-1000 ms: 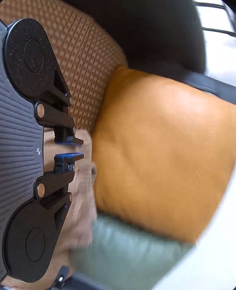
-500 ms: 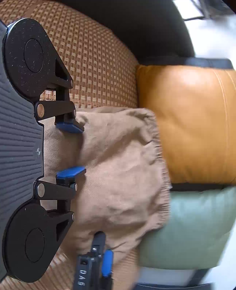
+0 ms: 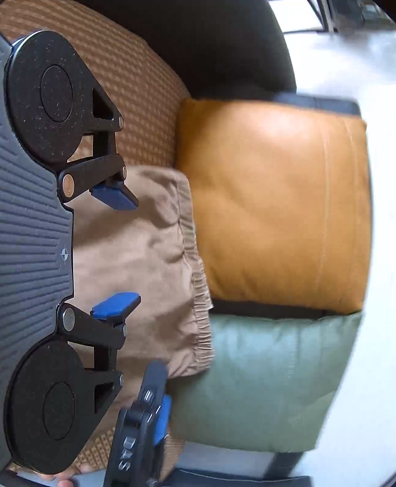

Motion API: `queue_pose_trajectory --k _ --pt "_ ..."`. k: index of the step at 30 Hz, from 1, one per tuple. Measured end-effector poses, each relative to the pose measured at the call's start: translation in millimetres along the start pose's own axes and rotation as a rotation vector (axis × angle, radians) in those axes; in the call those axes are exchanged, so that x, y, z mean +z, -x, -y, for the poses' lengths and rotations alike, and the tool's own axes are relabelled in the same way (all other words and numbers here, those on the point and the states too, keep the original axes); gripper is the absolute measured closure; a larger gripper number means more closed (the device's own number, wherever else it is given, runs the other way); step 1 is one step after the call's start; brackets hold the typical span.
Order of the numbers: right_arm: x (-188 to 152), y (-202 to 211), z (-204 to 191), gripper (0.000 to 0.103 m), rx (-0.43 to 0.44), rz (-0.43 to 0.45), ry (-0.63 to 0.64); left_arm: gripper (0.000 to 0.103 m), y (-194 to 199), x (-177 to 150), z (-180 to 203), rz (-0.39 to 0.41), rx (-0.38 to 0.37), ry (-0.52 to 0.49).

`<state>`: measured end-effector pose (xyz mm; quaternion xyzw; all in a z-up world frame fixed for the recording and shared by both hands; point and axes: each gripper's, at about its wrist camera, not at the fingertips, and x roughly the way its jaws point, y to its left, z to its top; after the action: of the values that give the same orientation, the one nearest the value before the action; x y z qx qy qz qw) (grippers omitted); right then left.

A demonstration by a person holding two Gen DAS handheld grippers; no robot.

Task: Fold clothes

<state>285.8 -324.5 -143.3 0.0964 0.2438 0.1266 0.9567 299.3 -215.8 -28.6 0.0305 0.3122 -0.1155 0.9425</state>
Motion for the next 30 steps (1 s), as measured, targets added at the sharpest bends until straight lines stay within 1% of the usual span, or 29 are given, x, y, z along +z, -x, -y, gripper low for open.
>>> queue_pose_trajectory --k 1,3,5,6,7,9,11,13,14,16,17,18,19,20,22,23,26,27,29,30 --pt "3.4 -11.5 -0.3 0.032 -0.002 -0.016 -0.003 0.029 -13.7 -1.4 4.9 -0.022 0.013 -0.027" --pt "-7.2 -36.9 4.3 0.032 -0.035 -0.073 0.008 0.03 -40.7 -6.8 14.3 -0.068 0.045 -0.08" --pt "-17.8 -62.2 9.0 0.031 -0.069 -0.13 0.02 0.03 -67.9 -19.2 16.4 -0.131 0.065 -0.101" --pt "-23.1 -74.9 11.3 0.032 -0.086 -0.159 0.026 0.03 -75.2 -24.3 18.6 -0.14 0.074 -0.114" --pt "-28.4 -86.7 13.1 0.032 -0.103 -0.185 0.034 0.03 -80.1 -28.7 21.3 -0.141 0.083 -0.128" --pt "-37.4 -96.5 8.7 0.032 -0.133 -0.205 0.081 0.03 -87.1 -34.5 25.5 -0.144 0.097 -0.149" --pt "-36.8 -100.6 5.1 0.031 -0.148 -0.219 0.108 0.03 -78.2 -30.7 21.4 -0.145 0.085 -0.132" --pt "-28.5 -85.1 10.8 0.029 -0.104 -0.203 0.064 0.03 -58.7 -23.3 11.2 -0.134 0.051 -0.091" --pt "-24.4 -77.3 13.6 0.029 -0.083 -0.195 0.042 0.028 -48.9 -19.6 6.1 -0.129 0.033 -0.07" --pt "-16.2 -60.4 19.9 0.028 -0.036 -0.175 -0.005 0.025 -10.8 -15.3 -18.8 -0.065 -0.019 0.001" --pt "-12.6 -41.0 28.2 0.023 0.01 -0.136 -0.054 0.018 7.6 -16.3 -34.0 -0.029 -0.018 0.036" --pt "-10.4 -21.7 37.4 0.02 0.052 -0.103 -0.095 0.014 16.7 -20.6 -49.0 -0.024 -0.009 0.073" --pt "-9.5 -6.0 47.9 0.014 0.083 -0.082 -0.125 0.014 22.7 -25.9 -63.9 -0.03 0.0 0.11" --pt "-10.6 2.1 58.3 0.012 0.087 -0.093 -0.144 0.014 28.7 -31.2 -78.7 -0.035 0.009 0.148" --pt "-12.8 18.5 79.1 0.011 0.096 -0.114 -0.181 0.015 23.8 -45.7 -106.2 -0.103 0.001 0.257" --pt "-14.4 26.0 89.3 0.01 0.098 -0.125 -0.199 0.015 19.7 -53.5 -118.4 -0.137 -0.017 0.316" --pt "-32.3 31.0 114.1 0.01 0.07 -0.19 -0.264 0.014 5.4 -72.1 -143.8 -0.176 -0.125 0.487" --pt "-38.8 30.7 121.9 0.01 0.07 -0.21 -0.293 0.014 0.2 -75.4 -148.7 -0.183 -0.169 0.525" --pt "-50.3 21.1 135.9 0.01 0.097 -0.238 -0.359 0.012 -13.4 -77.1 -149.6 -0.199 -0.238 0.551" --pt "-54.9 12.5 143.6 0.01 0.12 -0.254 -0.397 0.009 -18.6 -77.9 -149.3 -0.201 -0.256 0.551"
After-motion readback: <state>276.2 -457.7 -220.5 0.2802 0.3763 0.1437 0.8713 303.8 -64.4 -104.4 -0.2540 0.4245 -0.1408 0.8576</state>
